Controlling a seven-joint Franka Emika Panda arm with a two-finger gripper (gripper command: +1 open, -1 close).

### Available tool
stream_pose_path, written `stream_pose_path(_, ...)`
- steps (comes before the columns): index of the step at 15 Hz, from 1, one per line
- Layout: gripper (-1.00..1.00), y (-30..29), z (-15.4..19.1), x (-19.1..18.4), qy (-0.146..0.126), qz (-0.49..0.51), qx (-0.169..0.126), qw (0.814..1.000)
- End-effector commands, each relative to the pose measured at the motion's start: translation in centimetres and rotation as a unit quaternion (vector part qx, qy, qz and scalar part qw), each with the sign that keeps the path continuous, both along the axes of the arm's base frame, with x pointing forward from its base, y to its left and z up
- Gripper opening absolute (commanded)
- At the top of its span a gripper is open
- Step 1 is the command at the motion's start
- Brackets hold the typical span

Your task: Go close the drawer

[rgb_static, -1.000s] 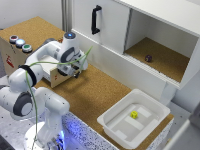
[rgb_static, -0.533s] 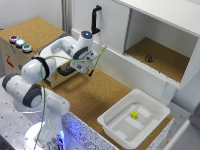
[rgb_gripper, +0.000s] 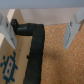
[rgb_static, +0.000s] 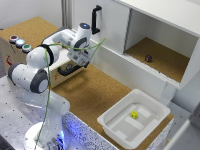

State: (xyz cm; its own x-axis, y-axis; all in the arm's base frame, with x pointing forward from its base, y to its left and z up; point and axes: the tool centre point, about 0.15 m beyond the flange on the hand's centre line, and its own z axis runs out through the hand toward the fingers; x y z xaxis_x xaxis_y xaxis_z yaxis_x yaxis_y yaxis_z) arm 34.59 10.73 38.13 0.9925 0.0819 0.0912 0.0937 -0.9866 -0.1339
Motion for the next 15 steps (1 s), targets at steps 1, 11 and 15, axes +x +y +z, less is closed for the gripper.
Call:
stream_pose_path(1, 1.00, -1.3, -4.3, -1.6, -0.066, -0.010, 0.029, 0.997)
stream_pose_path(11, -1.00, 1.5, -5.2, -0.8, -0.062, 0.015, 0.020, 0.998)
stream_pose_path(15, -1.00, 2.1, -5.5, -0.6, -0.059, 0.015, 0.017, 0.998)
